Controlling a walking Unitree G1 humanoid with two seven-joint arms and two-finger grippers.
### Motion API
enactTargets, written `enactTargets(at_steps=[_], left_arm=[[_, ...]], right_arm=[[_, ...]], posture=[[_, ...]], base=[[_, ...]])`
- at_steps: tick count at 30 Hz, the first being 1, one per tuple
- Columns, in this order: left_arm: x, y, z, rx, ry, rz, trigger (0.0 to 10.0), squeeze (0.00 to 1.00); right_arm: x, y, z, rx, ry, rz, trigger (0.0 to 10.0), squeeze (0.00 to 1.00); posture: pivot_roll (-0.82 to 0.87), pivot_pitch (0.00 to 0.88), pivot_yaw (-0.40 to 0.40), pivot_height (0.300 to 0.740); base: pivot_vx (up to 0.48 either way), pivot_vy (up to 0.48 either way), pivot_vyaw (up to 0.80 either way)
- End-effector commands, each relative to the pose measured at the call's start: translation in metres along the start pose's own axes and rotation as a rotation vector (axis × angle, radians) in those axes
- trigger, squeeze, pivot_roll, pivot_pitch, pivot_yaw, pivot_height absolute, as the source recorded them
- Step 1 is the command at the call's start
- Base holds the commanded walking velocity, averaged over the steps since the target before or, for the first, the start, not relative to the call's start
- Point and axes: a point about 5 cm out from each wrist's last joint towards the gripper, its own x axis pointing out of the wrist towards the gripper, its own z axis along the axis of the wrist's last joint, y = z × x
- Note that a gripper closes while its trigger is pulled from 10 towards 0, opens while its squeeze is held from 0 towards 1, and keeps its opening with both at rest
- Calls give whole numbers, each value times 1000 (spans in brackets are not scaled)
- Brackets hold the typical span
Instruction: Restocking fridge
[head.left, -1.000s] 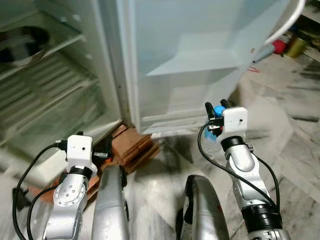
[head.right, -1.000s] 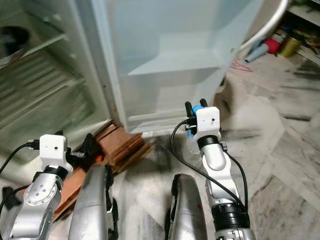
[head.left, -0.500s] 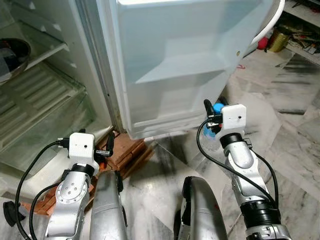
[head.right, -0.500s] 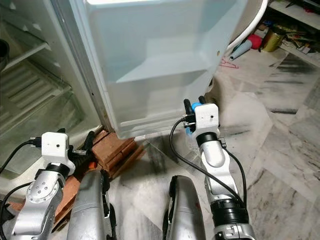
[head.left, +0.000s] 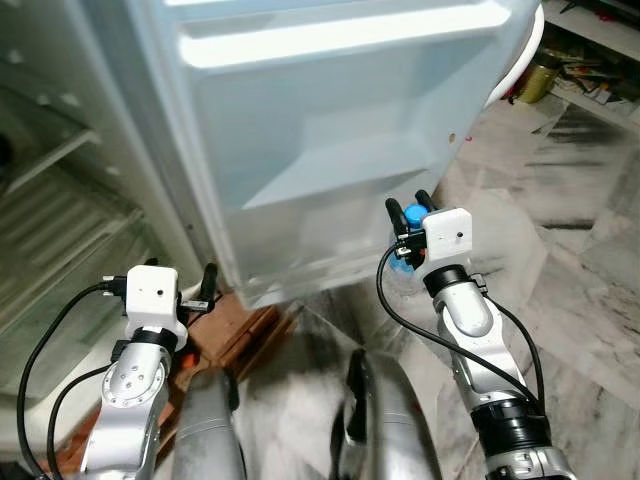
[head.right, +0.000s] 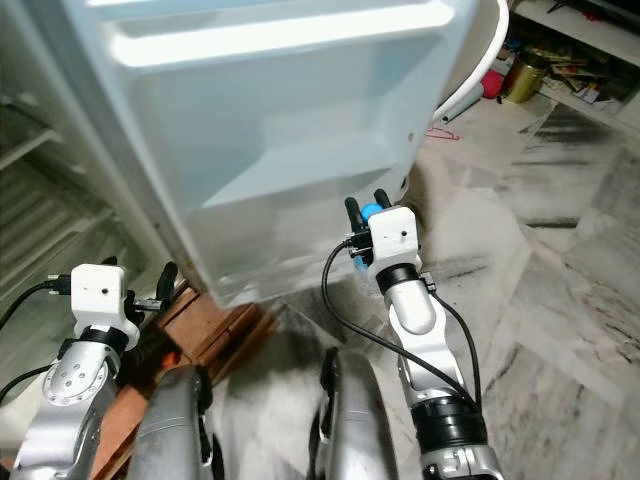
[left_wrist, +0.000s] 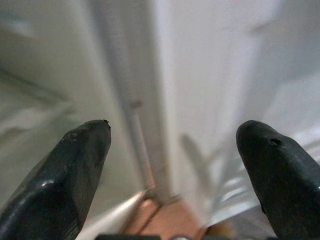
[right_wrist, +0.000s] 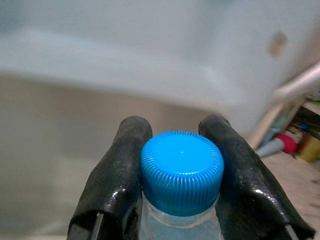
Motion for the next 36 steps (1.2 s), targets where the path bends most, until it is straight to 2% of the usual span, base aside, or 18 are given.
enactTargets(at_steps=[1, 11, 18, 22, 24, 27, 32, 35, 36], left_arm=[[-1, -4, -1, 7, 8, -22, 10000, 0], [-1, -6, -2, 6, 13, -21, 10000, 0], [-1, -7, -2, 7, 17, -22, 10000, 0], [-2, -6, -2, 9, 19, -21, 10000, 0], [-3, -6, -2, 12, 22, -18, 10000, 0], [-4, -5, -1, 17, 25, -13, 10000, 0], [-8, -1, 0, 26, 31, -3, 10000, 0], [-13, 2, 0, 34, 39, 7, 10000, 0], [-16, 4, 0, 38, 42, 13, 10000, 0]], right_arm=[[-1, -7, 1, -4, -8, -24, 10000, 0], [-2, -6, 1, -1, -14, -9, 10000, 0], [0, -5, 1, 14, -12, 0, 10000, 0], [2, 3, 2, 54, -16, 58, 10000, 0], [6, 15, 6, 72, -39, 140, 10000, 0], [11, 22, 10, 77, -56, 188, 10000, 0], [18, 28, 15, 89, -76, 244, 10000, 0], [22, 29, 20, 15, -123, 274, 10000, 0], [26, 22, 21, -28, -141, 251, 10000, 0]], posture=[[84, 143, -63, 576], [81, 146, -64, 576], [85, 153, -66, 576], [89, 157, -65, 576], [93, 163, -62, 576], [102, 174, -59, 576], [120, 193, -57, 576], [142, 208, -58, 576], [154, 214, -59, 576]], base=[[307, 0, 0], [31, 0, 601], [0, 0, 0], [0, 0, 0], [0, 0, 0], [0, 0, 0], [0, 0, 0], [0, 0, 0], [0, 0, 0]])
